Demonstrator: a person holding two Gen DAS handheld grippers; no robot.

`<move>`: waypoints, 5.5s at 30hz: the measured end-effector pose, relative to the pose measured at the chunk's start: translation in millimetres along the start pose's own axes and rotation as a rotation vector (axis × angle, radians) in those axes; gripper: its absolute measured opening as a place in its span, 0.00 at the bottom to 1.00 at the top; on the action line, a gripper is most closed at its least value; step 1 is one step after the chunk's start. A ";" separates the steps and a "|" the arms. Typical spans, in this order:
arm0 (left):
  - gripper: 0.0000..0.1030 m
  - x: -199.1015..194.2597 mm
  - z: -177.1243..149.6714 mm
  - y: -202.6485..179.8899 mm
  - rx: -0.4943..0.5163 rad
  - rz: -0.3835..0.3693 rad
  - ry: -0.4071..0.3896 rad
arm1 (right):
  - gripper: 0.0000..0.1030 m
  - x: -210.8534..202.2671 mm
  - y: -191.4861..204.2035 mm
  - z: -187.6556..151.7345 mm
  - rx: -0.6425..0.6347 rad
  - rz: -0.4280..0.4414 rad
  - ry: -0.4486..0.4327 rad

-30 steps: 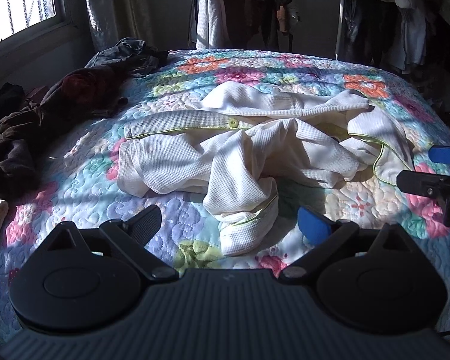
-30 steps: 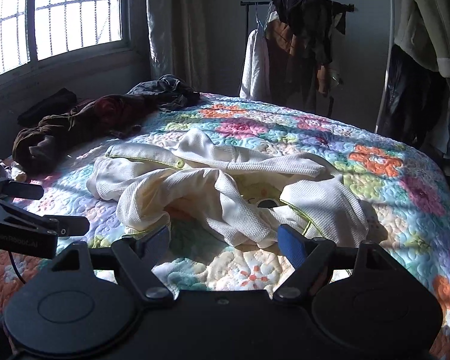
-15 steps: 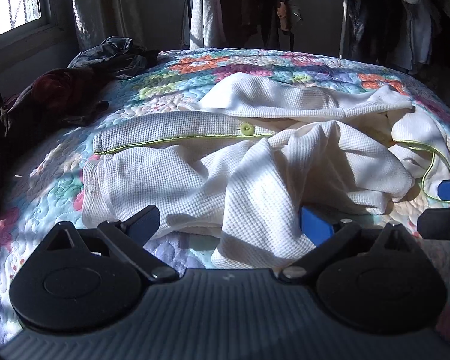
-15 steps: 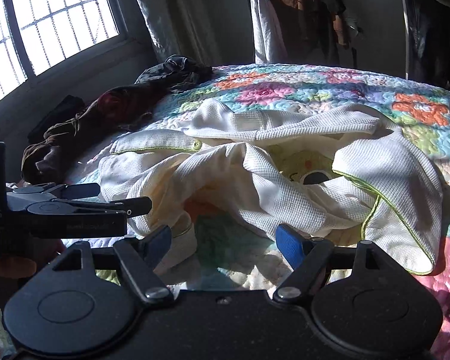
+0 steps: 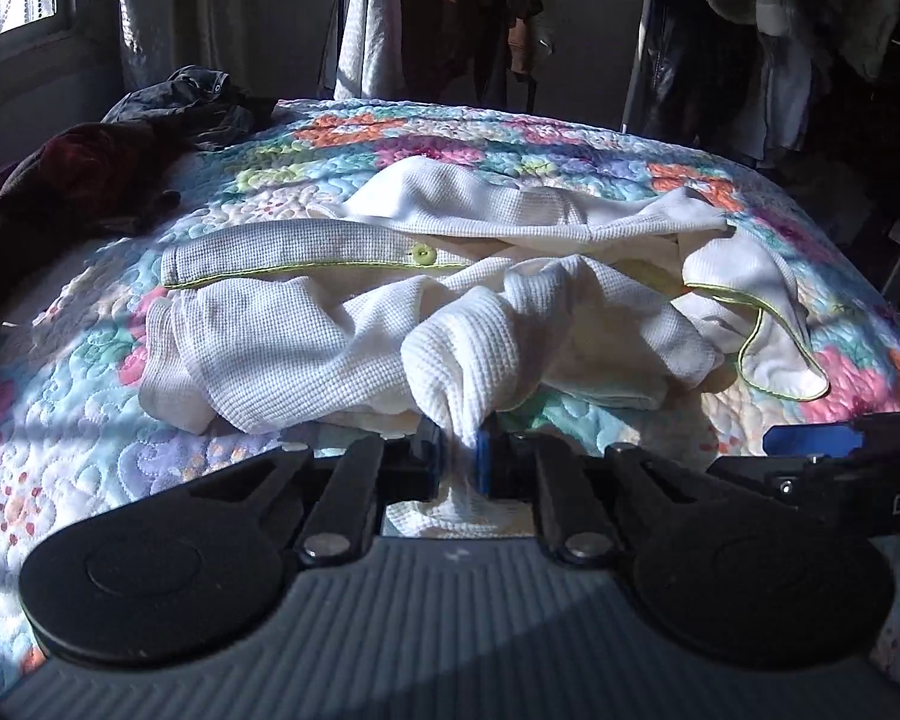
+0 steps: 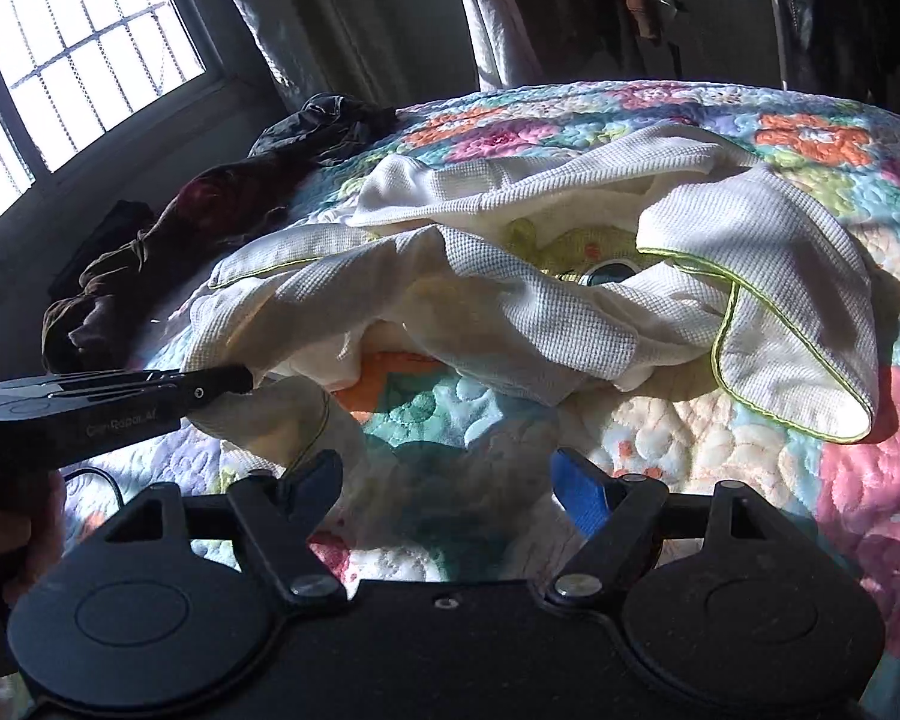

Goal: Fold clothes

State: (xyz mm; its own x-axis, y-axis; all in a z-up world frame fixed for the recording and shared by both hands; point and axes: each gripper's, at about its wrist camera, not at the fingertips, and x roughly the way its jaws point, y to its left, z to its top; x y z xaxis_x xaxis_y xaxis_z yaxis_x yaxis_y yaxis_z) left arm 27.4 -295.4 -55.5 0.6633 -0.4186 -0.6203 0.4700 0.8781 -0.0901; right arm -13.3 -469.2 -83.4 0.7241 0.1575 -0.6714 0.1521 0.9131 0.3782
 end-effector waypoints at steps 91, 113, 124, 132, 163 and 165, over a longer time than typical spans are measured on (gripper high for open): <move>0.03 22.5 12.2 61.3 -0.099 -0.075 0.165 | 0.70 38.2 106.6 -41.5 -0.617 -0.190 -0.059; 0.04 -37.9 22.6 -4.9 -0.082 -0.356 0.135 | 0.04 -47.1 76.3 -54.1 -0.539 -0.293 -0.141; 0.04 -76.7 -0.7 -89.1 0.083 -0.448 0.173 | 0.01 -128.2 36.9 -90.6 -0.333 -0.368 -0.147; 0.13 -47.3 -21.8 -86.2 0.199 -0.252 0.314 | 0.07 -126.7 -12.2 -106.9 -0.059 -0.240 -0.077; 0.53 -73.7 88.8 -47.8 0.266 -0.120 0.106 | 0.80 -196.6 -67.9 -11.1 -0.017 -0.071 -0.119; 0.54 -69.6 92.4 -40.9 0.295 -0.108 0.140 | 0.81 -201.6 -76.5 0.7 0.003 -0.014 -0.102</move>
State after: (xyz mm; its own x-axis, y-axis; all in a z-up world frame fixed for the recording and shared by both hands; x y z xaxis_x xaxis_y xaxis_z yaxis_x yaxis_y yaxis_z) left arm 15.8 -323.6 63.3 0.5241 -0.4517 -0.7220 0.6945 0.7174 0.0554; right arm -170.5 -571.1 23.4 0.7865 0.1060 -0.6085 0.1645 0.9137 0.3717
